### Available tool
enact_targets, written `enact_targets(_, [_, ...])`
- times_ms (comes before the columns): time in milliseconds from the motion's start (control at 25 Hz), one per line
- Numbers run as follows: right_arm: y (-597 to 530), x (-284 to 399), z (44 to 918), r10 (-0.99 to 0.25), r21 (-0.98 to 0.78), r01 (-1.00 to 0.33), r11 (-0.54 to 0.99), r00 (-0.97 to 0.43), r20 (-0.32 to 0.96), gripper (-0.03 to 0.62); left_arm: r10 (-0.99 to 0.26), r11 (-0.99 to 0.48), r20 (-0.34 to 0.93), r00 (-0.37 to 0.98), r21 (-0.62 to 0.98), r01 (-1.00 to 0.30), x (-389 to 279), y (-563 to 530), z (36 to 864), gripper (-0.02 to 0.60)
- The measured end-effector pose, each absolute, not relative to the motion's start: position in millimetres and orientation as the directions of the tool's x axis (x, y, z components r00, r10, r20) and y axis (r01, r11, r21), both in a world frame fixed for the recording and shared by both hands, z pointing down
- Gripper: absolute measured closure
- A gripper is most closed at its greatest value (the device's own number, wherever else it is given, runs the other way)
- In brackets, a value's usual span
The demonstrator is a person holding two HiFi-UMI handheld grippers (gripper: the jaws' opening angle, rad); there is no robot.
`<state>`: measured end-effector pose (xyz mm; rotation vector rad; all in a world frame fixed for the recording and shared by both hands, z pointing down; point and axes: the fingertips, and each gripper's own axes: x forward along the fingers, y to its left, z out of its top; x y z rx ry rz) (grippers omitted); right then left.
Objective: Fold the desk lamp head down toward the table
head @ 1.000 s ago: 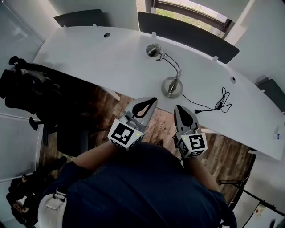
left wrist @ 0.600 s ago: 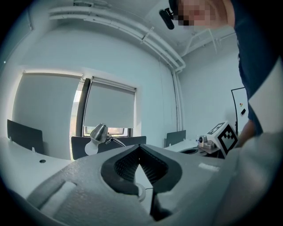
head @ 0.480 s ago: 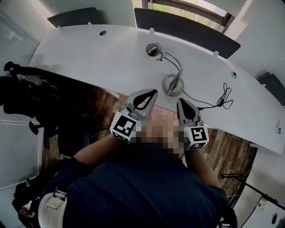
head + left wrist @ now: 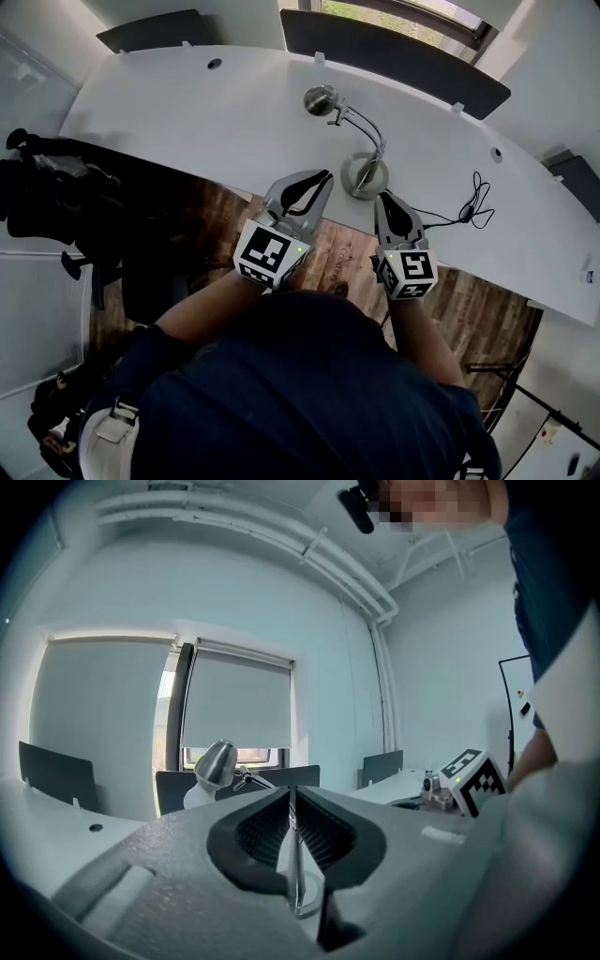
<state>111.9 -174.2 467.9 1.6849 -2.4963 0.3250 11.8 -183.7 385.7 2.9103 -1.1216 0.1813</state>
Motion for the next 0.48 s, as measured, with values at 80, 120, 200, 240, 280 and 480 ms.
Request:
enact_targets(80, [-179.4, 111.4, 471.4, -0.899, -0.111, -0.925, 0.364, -0.380, 0.218, 0.580, -0.675, -0.736, 0.118, 0.729, -0.035, -0.676, 12.1, -188.7, 386.4, 0.575])
enact_targets(120, [-181.7, 111.1, 473.3, -0.897, -0.110, -0.924, 0.366, -0.382, 0.220, 0.579, -0.678, -0.733, 0.121, 0.725, -0.041, -0.679, 11.8, -190.6, 387.7, 0.575])
enact_targets(200, [-186.1, 112.0, 477.6, -0.896, -0.108, -0.924, 0.367, -0.382, 0.226, 0.565, -0.683, -0.729, 0.134, 0.718, -0.053, -0.683, 11.0, -194.0, 391.6, 0.574])
enact_targets(240, [-188.4, 113.2, 480.5, -0.896, -0.106, -0.925, 0.365, -0.380, 0.230, 0.557, -0.685, -0.727, 0.140, 0.715, -0.060, -0.684, 10.9, -195.9, 393.2, 0.568])
enact_targets(280, [-190.9, 114.5, 483.7, -0.895, -0.104, -0.926, 0.363, -0.378, 0.236, 0.548, -0.687, -0.725, 0.143, 0.713, -0.069, -0.685, 11.1, -198.1, 393.8, 0.558])
enact_targets(480, [-203.7, 120.5, 502.8, -0.890, -0.097, -0.930, 0.355, -0.368, 0.270, 0.508, -0.695, -0.718, 0.157, 0.701, -0.109, -0.688, 12.7, -209.1, 396.1, 0.509])
